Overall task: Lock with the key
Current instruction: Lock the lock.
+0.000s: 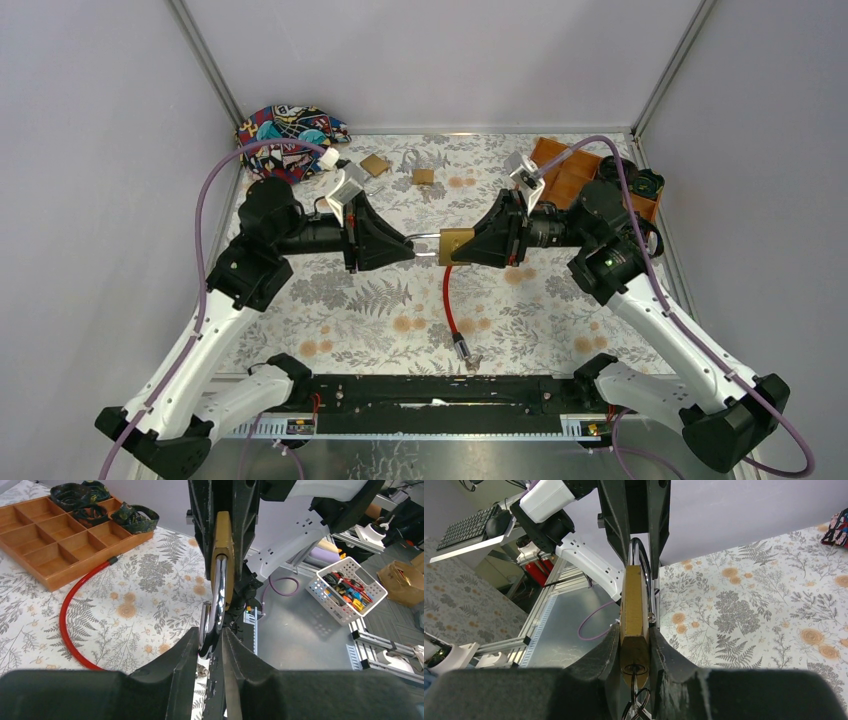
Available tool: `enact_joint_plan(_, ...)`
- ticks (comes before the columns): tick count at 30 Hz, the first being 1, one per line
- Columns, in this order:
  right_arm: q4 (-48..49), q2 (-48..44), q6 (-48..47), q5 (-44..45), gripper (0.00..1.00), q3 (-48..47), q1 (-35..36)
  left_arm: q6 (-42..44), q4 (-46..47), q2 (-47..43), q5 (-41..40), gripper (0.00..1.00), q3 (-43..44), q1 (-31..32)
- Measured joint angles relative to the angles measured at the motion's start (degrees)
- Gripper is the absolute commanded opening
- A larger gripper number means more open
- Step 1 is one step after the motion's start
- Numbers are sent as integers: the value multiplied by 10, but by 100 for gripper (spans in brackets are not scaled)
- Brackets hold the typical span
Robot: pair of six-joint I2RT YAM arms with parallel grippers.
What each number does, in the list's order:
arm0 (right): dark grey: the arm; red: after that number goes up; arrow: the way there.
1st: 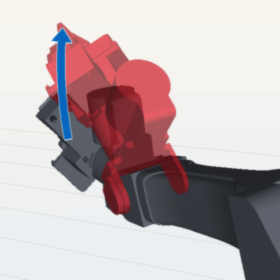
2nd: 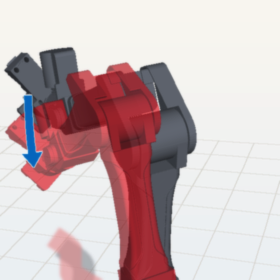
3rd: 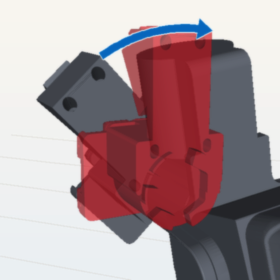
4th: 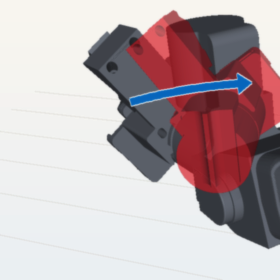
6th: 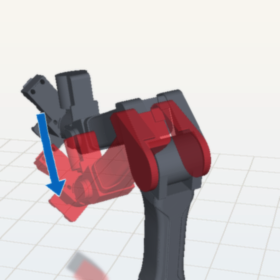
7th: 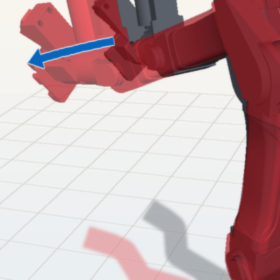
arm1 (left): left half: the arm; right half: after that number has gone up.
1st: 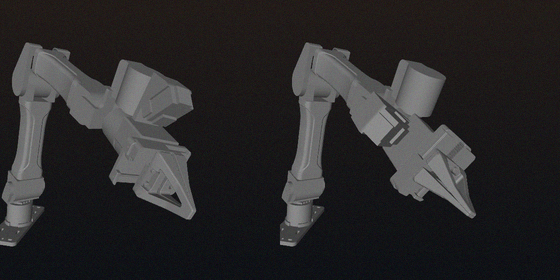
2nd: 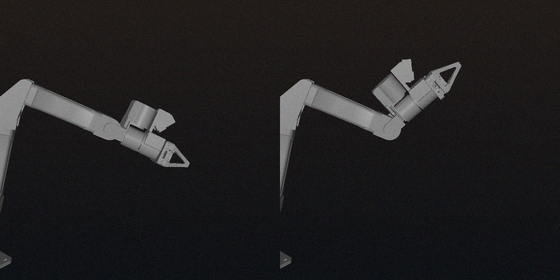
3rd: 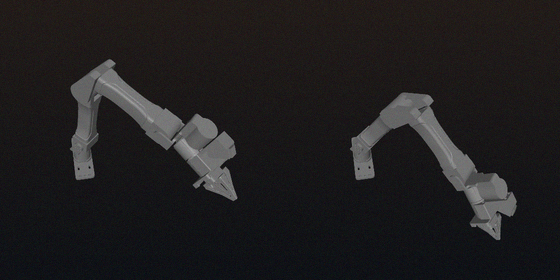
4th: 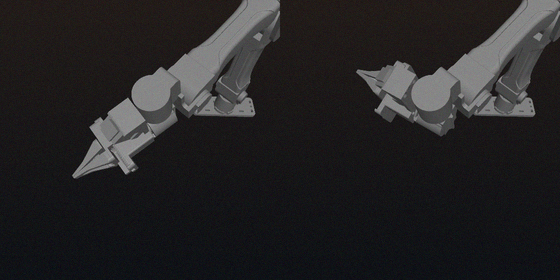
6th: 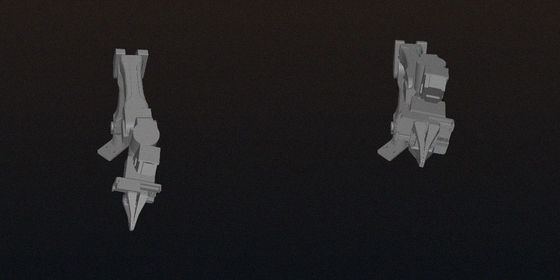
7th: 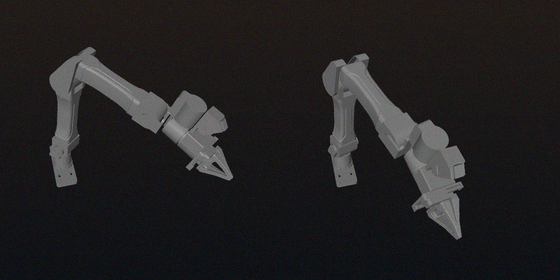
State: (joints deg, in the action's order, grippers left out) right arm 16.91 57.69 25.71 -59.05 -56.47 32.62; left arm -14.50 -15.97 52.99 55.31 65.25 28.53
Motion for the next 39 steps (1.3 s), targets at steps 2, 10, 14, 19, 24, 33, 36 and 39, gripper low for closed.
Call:
enact_joint_plan(2,-12,0,-4,-2,0,-4,0,-3,6,1,2,29,0,6)
enact_joint_plan(10,-35,-2,-20,-1,0,-16,0,-16,16,3,7,0,0,17)
enact_joint_plan(14,-46,-9,-29,3,0,-17,0,-17,22,6,5,0,0,26)
enact_joint_plan(19,-31,-14,-19,0,0,-17,-5,-30,47,9,-13,0,-4,44)
enact_joint_plan(24,7,-15,9,-6,0,-15,-16,-72,122,7,-31,0,-28,68)
enact_joint_plan(33,24,-28,9,6,0,-18,-23,-108,217,30,-46,0,-38,90)
enact_joint_plan(36,18,-35,2,21,0,-18,-24,-108,219,39,-47,0,-31,91)
enact_joint_plan(39,37,-31,11,26,0,-18,-24,-99,218,41,-62,0,-29,100)
